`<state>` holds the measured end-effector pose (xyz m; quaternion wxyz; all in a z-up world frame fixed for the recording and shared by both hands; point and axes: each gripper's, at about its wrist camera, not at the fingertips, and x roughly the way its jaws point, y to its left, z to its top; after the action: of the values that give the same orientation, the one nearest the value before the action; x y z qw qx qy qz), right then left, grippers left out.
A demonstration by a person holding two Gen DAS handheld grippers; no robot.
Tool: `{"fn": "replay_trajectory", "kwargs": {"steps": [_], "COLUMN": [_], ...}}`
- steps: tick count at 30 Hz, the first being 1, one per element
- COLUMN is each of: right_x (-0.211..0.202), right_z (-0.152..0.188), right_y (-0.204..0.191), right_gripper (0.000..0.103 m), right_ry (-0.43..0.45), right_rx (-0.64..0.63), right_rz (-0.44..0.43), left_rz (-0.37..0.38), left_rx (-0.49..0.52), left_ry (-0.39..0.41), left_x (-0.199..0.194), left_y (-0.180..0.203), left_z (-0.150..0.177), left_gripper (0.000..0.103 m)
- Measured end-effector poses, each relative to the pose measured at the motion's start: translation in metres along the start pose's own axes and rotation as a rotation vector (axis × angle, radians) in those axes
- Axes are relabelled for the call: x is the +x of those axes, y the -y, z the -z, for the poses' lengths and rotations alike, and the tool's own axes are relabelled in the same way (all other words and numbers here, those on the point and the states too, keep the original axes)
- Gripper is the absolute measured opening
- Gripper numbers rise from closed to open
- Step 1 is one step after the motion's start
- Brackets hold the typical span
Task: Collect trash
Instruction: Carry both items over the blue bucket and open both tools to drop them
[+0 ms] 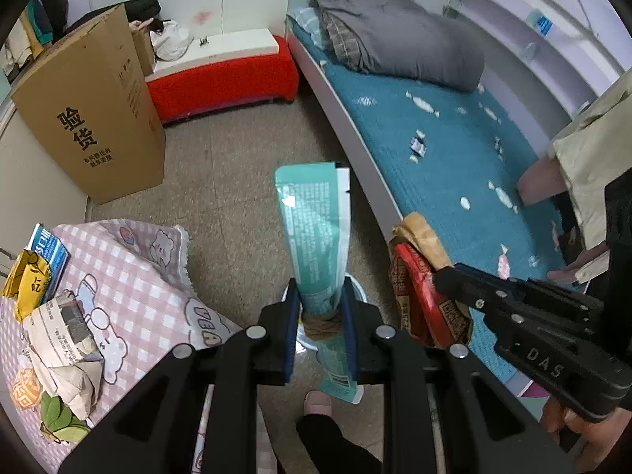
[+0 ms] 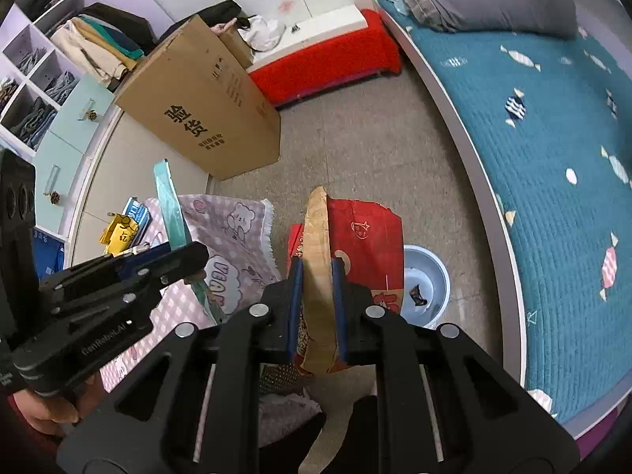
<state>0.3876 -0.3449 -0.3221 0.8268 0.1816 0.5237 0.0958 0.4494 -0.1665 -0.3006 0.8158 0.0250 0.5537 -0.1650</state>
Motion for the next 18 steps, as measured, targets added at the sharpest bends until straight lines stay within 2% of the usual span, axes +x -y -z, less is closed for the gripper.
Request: {"fn": "replay_trajectory", "kwargs": {"steps": [3, 5, 6, 7, 18], "right_x": [0.006, 0.010, 0.011, 0.012, -0.001], "right_z": [-0.002, -0.005, -0.006, -0.007, -0.004], "right_y": [0.010, 0.012, 0.015, 0.015, 0.021], "right_gripper": [0.018, 0.025, 0.036, 0.053, 0.055], "right_ry": [-0.009, -0.010, -0.006, -0.001, 0.036], "right_rx": [0.014, 0.027, 0.032, 0.036, 0.032], "right_rz": [-0.014, -0.009, 0.004, 0.019, 0.071], "left_rz": [-0.009, -0.013, -0.016, -0.018, -0.010], "left_rx": [0.003, 0.009, 0.011, 0.013, 0.041], "left_ry": [-0.019, -0.031, -0.034, -0.038, -0.056], "left_x": [0.009, 0.013, 0.014, 0.016, 0.023], "left_y": [0.004, 0.005, 0.006, 0.007, 0.021], "left_z": [0.001, 0.000, 0.000, 0.000, -0.002], "left_gripper": [0.019, 0.019, 0.019, 0.019, 0.019]}}
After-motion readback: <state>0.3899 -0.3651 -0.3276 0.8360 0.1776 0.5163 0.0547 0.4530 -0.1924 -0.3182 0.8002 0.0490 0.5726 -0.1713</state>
